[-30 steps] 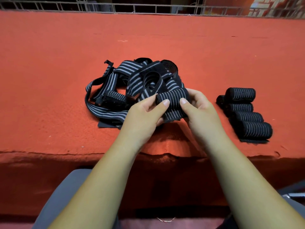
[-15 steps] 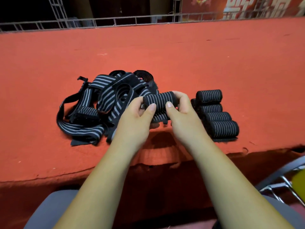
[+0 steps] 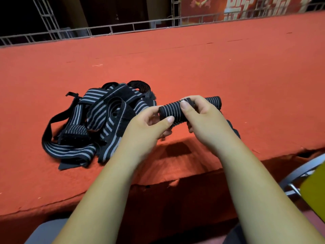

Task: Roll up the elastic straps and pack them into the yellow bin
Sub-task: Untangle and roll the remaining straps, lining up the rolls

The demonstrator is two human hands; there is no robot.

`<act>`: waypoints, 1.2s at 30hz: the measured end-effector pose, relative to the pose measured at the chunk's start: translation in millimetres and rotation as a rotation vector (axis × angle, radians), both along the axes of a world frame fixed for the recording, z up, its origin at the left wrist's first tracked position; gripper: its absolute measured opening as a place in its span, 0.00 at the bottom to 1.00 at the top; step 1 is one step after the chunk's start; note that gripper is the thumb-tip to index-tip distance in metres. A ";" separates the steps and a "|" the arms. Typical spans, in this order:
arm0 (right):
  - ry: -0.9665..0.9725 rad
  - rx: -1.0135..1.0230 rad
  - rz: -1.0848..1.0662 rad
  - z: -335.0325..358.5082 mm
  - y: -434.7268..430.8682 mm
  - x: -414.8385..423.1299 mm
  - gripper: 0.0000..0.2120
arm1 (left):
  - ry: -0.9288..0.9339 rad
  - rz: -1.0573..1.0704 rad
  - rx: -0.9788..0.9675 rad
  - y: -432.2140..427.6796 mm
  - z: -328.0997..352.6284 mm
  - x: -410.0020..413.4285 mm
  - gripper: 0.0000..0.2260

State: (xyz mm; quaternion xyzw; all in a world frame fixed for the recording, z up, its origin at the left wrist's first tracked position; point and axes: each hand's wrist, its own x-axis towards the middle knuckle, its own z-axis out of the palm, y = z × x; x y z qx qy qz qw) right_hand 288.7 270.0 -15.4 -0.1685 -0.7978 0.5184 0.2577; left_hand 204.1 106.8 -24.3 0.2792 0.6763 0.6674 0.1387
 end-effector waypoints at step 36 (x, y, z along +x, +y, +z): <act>-0.203 -0.059 -0.479 -22.1 79.7 0.6 0.22 | -0.201 0.120 0.003 146.8 -32.3 8.8 0.08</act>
